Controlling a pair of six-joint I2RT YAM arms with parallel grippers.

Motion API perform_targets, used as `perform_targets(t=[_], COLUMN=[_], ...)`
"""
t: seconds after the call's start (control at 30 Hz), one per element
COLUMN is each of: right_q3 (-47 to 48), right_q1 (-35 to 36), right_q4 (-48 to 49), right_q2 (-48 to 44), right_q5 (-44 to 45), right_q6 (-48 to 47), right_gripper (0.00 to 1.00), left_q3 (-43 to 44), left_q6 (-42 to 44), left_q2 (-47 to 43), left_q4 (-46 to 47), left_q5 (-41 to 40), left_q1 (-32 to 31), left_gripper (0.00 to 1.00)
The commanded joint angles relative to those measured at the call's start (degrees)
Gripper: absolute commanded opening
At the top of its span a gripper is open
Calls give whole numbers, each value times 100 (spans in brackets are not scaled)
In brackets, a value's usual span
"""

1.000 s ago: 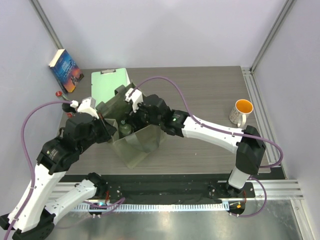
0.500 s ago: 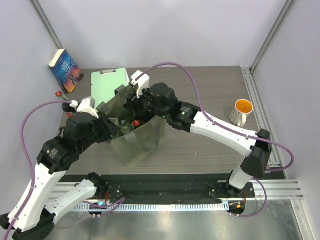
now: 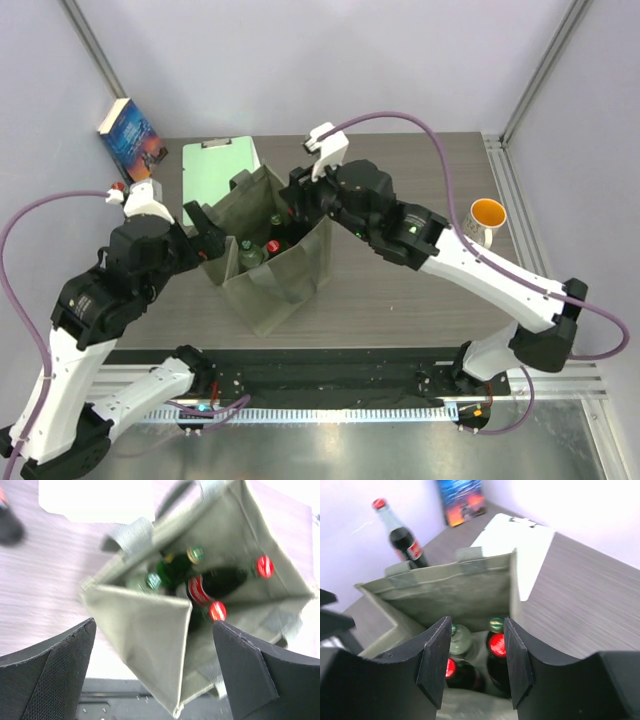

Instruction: Place the beverage into the canvas bag

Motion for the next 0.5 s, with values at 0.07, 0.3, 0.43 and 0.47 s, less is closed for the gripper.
perform_targets(t=[0.07, 0.3, 0.43, 0.47], right_q3=[-163, -813, -919, -928], right_q1=[-12, -12, -12, -12], right_q4=[-376, -613, -912, -956], right_q2=[-876, -1615, -1668, -1686], right_q5=[881, 1119, 1092, 1057], right_q6=[166, 245, 289, 315], right_gripper=[51, 52, 52, 52], left_q3=[688, 1155, 1058, 1041], left_q6=[368, 658, 895, 939], left_q2=[548, 812, 812, 838], left_q4=[-82, 260, 490, 499], left_q5=[-1447, -2432, -2800, -2949], left_q1=[-10, -10, 16, 34], left_gripper=[100, 100, 100, 100])
